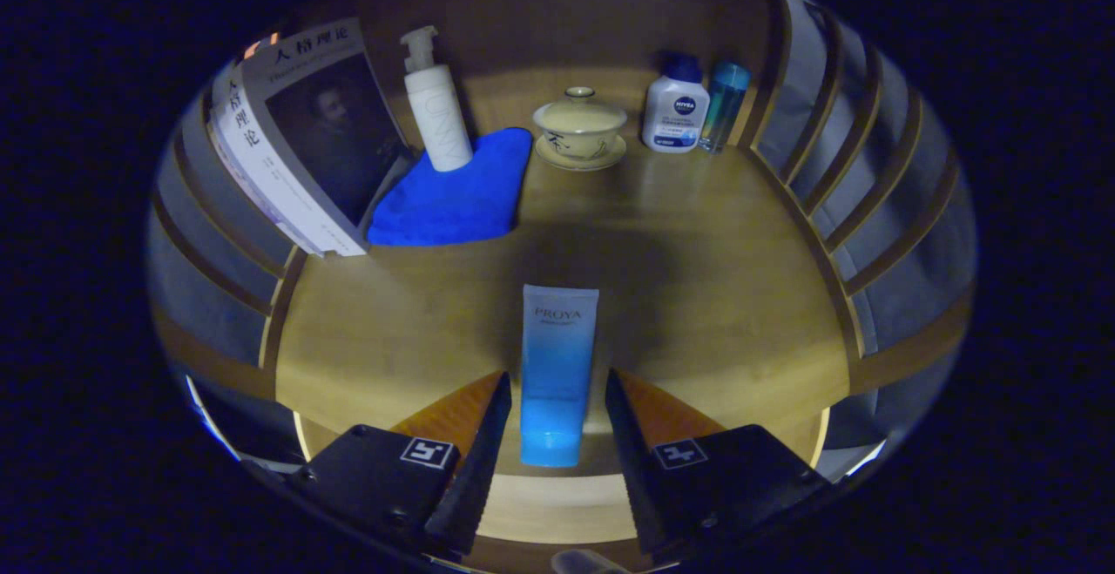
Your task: Pull open the drawer, take out the items inside it, and place them on the countertop above the cabinet.
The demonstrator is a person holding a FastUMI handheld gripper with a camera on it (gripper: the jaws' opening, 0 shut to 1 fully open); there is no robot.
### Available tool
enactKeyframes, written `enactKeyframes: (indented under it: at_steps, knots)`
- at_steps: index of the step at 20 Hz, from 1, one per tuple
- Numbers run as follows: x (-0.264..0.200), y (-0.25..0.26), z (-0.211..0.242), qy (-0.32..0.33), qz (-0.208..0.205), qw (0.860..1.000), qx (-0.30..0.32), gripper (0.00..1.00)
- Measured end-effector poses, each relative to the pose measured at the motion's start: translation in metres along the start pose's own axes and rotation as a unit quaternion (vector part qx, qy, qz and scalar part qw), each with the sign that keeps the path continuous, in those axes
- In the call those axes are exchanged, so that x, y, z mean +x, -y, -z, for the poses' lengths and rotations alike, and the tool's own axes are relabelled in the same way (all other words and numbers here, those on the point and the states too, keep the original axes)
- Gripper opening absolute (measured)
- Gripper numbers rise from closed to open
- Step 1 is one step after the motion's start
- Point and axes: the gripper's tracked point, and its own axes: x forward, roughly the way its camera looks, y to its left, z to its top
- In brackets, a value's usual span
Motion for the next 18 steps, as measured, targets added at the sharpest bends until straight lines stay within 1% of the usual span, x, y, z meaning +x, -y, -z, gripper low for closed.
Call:
enactKeyframes:
  at_steps: [1,4,5,6,10,12,15,18]
  knots:
    - [-0.006,0.002,-0.003,0.013,0.005,1.0,-0.003,0.69]
    - [-0.026,-0.006,0.004,0.027,-0.011,1.0,-0.012,0.71]
    - [-0.029,-0.008,0.008,0.034,-0.015,0.999,-0.014,0.73]
    - [-0.036,-0.009,0.012,0.042,-0.019,0.999,-0.018,0.76]
    - [-0.06,-0.014,0.037,0.086,-0.033,0.995,-0.039,0.75]
    - [-0.072,-0.016,0.055,0.115,-0.042,0.992,-0.03,0.76]
    - [-0.09,-0.015,0.086,0.157,-0.05,0.986,-0.034,0.75]
    - [-0.122,-0.016,0.11,0.222,-0.055,0.973,-0.036,0.76]
